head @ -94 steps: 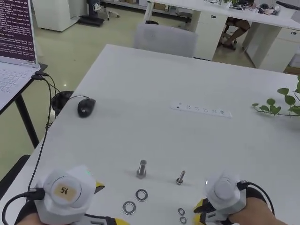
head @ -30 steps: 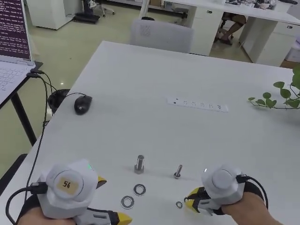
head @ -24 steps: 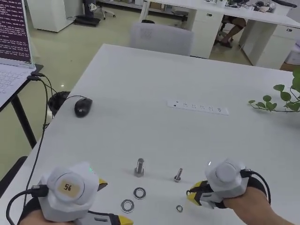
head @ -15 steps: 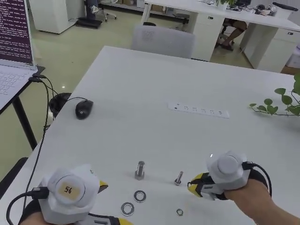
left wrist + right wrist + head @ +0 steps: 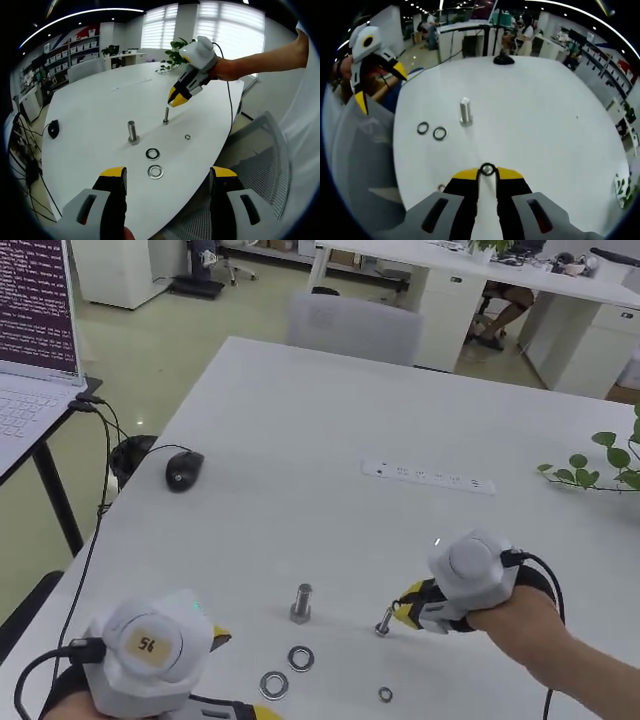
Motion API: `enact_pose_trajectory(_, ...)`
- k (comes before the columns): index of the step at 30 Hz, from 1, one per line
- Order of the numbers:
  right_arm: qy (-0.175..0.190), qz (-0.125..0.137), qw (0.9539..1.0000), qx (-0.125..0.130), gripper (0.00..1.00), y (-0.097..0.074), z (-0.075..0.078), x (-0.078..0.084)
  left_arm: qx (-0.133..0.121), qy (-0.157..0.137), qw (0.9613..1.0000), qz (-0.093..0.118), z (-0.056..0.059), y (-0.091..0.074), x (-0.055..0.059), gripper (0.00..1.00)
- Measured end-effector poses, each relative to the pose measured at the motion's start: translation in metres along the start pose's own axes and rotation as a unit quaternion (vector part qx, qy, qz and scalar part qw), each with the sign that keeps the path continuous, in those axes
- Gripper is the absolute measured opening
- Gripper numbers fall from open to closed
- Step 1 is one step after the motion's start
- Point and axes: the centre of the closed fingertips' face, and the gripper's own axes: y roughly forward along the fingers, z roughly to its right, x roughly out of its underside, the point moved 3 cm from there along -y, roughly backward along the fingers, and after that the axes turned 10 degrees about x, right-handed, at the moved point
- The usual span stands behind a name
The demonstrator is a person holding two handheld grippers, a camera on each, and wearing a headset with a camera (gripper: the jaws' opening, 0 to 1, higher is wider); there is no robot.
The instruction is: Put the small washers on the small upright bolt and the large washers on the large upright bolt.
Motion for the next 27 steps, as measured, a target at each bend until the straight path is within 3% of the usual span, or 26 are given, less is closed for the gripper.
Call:
enact_pose_trajectory(9, -0.01, -0.022, 0.9997, -0.01, 0.14, 0.008, -0.001, 0.006, -0.006, -0.006, 1.0, 0.001, -0.003, -0.003, 0.004, 0.67)
enact_pose_trajectory(27, -0.024, -0.042, 0.9987, -0.019, 0.14, 0.015, -0.001, 0.005, -0.007, -0.009, 0.9999, 0.0, -0.004, -0.004, 0.004, 0.67)
